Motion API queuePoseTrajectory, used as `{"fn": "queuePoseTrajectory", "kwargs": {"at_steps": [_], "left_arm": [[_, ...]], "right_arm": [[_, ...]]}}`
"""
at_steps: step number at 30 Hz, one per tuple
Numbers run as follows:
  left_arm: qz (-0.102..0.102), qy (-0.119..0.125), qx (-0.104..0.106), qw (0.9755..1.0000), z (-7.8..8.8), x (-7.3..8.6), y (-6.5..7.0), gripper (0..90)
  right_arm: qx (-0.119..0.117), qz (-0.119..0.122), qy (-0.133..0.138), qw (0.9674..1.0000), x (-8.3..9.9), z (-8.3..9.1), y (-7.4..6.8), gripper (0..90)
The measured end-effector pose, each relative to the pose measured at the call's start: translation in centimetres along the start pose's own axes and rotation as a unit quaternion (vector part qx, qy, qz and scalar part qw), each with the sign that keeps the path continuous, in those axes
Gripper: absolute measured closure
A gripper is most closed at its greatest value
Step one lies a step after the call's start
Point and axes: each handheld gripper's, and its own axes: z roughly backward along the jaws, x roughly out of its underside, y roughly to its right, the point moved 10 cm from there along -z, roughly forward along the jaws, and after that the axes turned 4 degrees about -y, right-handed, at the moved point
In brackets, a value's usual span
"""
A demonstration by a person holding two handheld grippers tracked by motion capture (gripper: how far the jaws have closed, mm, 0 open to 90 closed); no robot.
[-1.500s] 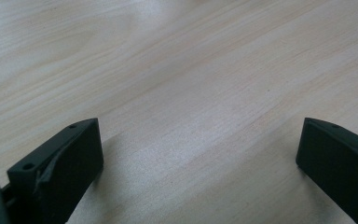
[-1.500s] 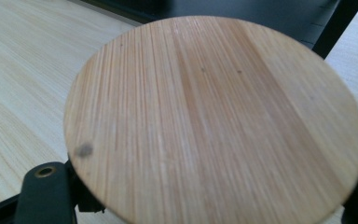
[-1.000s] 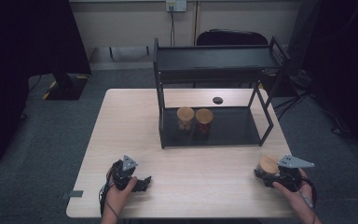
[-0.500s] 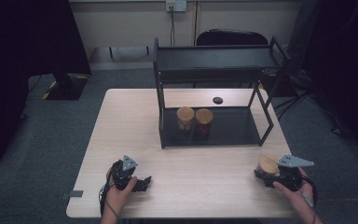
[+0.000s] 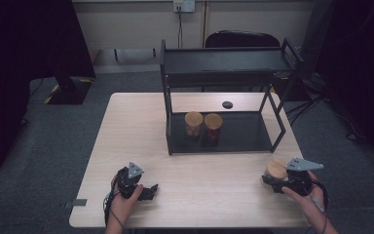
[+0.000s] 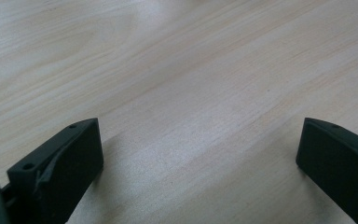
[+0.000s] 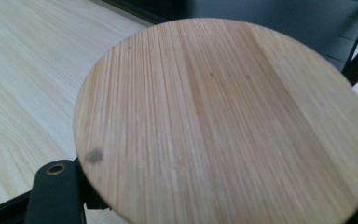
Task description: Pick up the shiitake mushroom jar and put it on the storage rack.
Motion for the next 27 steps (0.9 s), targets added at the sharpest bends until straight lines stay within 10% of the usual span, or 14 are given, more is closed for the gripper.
{"fn": "queuePoseTrajectory", "kwargs": {"at_steps": [27], "left_arm": [[0.0, 0.0, 0.0, 1.0, 0.0, 0.0, 0.0, 0.1]], "right_arm": [[-0.014, 0.002, 0.002, 0.9999, -2.1, -0.9, -0.2, 25.7]]}}
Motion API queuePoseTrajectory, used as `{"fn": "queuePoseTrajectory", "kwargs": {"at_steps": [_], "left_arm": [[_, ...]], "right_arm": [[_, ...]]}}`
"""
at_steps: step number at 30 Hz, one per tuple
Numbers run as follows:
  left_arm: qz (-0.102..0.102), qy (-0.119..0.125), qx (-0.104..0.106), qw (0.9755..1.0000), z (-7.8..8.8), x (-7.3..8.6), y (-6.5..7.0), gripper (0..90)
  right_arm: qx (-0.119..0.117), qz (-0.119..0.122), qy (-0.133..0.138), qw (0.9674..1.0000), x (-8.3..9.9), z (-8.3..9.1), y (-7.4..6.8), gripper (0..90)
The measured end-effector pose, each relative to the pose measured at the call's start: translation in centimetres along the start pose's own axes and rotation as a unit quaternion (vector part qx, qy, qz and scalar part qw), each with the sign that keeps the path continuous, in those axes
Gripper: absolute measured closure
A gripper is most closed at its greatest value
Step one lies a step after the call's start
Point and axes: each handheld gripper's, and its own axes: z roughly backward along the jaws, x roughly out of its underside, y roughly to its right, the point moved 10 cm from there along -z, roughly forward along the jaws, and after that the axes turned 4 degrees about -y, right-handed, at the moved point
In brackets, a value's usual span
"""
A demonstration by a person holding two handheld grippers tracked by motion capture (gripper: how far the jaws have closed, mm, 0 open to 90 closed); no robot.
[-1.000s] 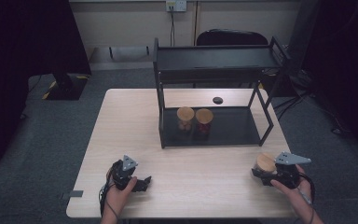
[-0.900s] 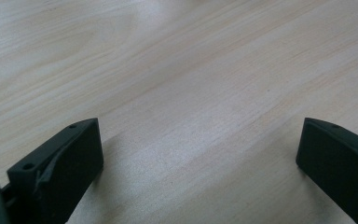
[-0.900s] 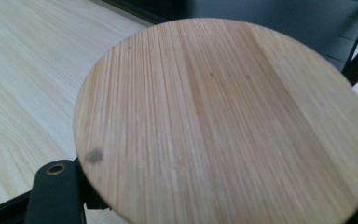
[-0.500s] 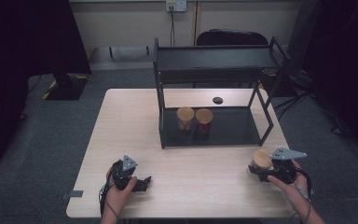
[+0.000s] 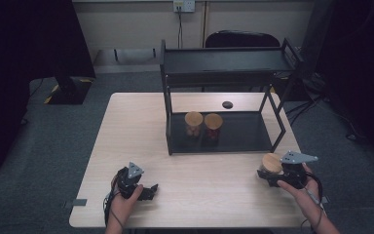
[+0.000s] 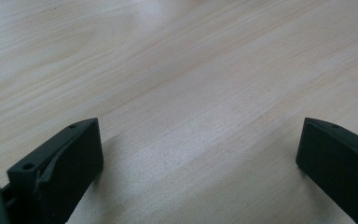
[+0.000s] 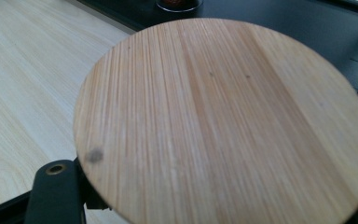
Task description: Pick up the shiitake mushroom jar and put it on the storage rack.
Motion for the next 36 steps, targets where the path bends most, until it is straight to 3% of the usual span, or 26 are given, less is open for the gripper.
{"fn": "queuePoseTrajectory", "kwargs": {"at_steps": [36], "left_arm": [[0.0, 0.0, 0.0, 1.0, 0.0, 0.0, 0.0, 0.1]], "right_arm": [[0.002, -0.003, -0.001, 1.0, -1.8, -2.2, 0.5, 25.7]]}}
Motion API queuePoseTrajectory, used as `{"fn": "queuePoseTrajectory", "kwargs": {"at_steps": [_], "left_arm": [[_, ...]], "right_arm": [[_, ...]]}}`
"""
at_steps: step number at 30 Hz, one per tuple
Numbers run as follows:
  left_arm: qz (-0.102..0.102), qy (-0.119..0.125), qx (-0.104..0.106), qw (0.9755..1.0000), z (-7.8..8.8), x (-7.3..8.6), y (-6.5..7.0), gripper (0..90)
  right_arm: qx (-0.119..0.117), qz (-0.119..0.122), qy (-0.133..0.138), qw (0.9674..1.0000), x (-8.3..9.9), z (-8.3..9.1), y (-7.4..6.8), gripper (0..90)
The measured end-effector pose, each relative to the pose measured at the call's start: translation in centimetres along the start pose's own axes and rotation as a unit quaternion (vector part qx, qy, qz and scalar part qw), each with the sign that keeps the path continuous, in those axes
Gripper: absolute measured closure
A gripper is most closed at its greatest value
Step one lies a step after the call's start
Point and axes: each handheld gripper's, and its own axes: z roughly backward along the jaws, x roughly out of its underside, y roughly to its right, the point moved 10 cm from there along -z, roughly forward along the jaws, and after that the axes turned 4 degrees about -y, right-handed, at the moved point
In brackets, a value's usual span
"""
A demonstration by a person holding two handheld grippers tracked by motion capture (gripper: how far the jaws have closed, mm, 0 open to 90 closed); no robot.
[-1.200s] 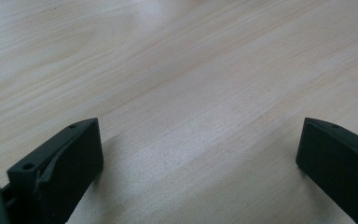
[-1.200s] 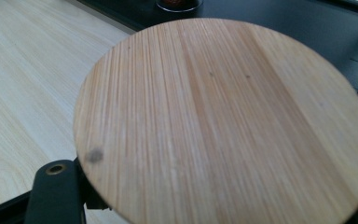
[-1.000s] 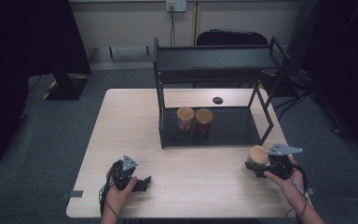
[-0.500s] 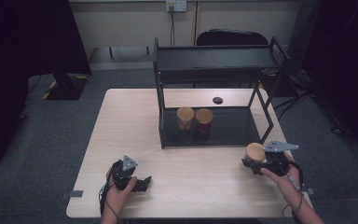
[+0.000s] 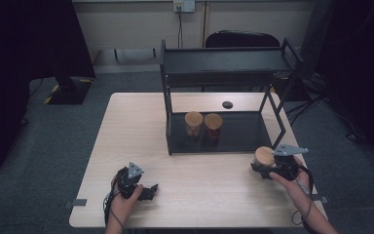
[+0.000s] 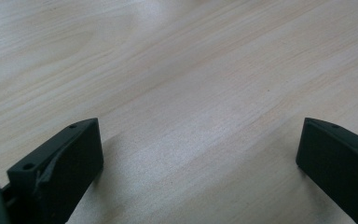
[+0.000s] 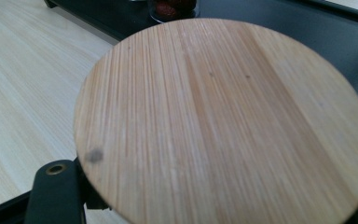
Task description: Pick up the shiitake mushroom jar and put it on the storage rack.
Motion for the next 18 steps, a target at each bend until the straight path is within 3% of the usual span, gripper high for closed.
{"fn": "queuePoseTrajectory", "kwargs": {"at_steps": [18], "left_arm": [[0.0, 0.0, 0.0, 1.0, 0.0, 0.0, 0.0, 0.1]], "right_arm": [[0.006, 0.009, -0.001, 0.9999, -1.9, -0.8, 0.5, 25.7]]}}
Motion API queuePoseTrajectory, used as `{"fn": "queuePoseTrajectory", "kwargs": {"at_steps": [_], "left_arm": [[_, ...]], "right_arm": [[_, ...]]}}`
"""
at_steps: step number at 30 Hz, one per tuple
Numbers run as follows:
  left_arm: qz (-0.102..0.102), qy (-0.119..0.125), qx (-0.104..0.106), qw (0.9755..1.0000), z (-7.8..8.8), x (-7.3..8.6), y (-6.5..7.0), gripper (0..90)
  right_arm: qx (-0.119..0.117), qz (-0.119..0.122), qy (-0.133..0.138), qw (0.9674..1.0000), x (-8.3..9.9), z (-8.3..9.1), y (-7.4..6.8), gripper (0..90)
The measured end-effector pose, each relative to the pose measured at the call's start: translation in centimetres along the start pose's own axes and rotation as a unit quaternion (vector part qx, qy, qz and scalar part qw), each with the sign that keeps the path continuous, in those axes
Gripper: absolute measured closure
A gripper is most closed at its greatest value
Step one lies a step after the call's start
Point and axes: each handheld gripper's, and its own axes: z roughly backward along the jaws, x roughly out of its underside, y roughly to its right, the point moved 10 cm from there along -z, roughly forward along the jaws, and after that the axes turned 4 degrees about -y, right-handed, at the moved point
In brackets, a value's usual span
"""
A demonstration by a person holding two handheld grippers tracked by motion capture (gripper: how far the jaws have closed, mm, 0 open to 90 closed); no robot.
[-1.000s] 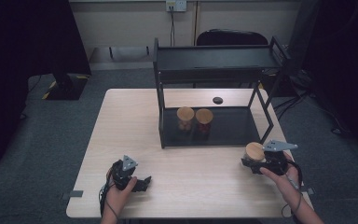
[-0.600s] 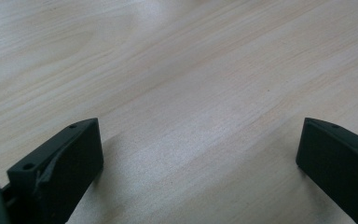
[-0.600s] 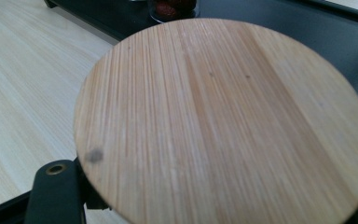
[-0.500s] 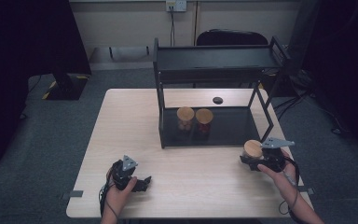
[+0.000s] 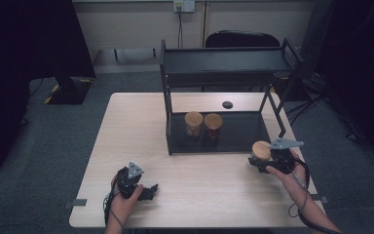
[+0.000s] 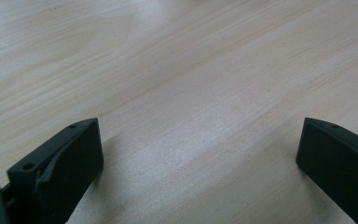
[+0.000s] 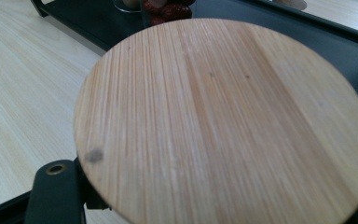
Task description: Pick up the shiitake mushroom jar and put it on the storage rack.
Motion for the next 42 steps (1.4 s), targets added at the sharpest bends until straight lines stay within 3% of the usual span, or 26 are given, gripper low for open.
{"fn": "queuePoseTrajectory", "kwargs": {"at_steps": [28, 42], "left_arm": [[0.0, 0.0, 0.0, 1.0, 0.0, 0.0, 0.0, 0.1], [0.0, 0.0, 0.0, 1.0, 0.0, 0.0, 0.0, 0.1]], "right_arm": [[0.001, 0.014, -0.005, 0.9999, -2.1, -1.6, 0.4, 25.7], [0.004, 0.009, -0.007, 0.9999, -2.9, -2.5, 0.9, 25.7]]}}
